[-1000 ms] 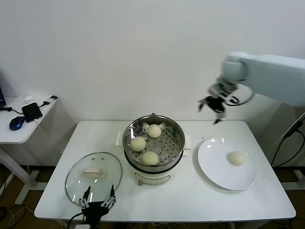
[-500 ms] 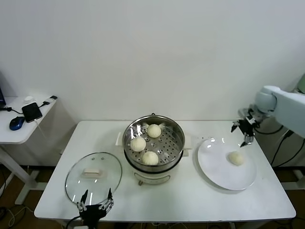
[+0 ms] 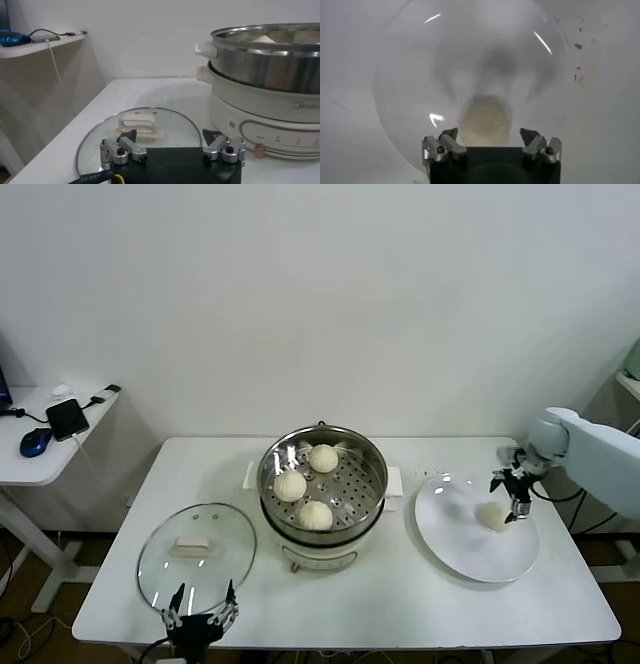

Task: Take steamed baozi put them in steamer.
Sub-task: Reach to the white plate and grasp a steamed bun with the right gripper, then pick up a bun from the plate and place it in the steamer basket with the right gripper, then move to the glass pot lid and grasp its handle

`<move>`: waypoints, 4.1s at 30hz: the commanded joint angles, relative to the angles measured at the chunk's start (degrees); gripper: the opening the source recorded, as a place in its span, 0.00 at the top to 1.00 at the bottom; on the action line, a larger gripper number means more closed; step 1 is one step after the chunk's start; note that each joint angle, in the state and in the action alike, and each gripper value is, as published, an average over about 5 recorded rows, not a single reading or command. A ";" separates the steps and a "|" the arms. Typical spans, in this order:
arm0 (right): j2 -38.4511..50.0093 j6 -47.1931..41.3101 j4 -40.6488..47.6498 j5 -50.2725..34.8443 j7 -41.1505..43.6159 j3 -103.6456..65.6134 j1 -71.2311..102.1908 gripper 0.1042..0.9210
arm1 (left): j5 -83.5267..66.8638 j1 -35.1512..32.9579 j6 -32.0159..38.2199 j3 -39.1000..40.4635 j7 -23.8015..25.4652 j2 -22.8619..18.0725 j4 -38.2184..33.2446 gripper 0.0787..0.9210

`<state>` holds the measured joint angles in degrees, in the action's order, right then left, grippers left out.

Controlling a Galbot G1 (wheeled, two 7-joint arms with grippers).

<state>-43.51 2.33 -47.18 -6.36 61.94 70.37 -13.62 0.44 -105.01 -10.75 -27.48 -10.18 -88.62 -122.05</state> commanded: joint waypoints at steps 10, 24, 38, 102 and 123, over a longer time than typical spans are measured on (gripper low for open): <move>-0.36 -2.56 0.45 3.95 -1.56 -5.14 5.04 0.16 | 0.19 -0.24 0.18 0.35 -0.09 0.24 -0.10 0.12; 3.35 -7.42 -13.97 -6.82 -1.66 11.69 -14.77 0.33 | 1.02 -0.85 0.44 1.81 -0.41 0.30 -0.69 0.12; -13.47 -18.60 -36.60 -50.94 -6.22 37.49 -56.45 0.33 | 1.72 -0.65 -0.03 3.36 -0.30 0.58 -1.34 0.12; 7.87 -13.87 -30.83 -39.20 -50.45 -32.87 4.34 0.12 | 1.66 -0.32 0.15 3.98 0.18 1.39 -4.06 0.12; -4.99 7.31 -40.15 -26.61 -52.12 -107.94 88.76 0.12 | 3.29 2.59 5.58 1.19 0.79 3.97 -2.10 0.12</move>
<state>-39.82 -1.94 -84.55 -38.67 12.00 0.14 34.01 3.72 -102.41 -6.36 -26.31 -9.33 -85.13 -124.31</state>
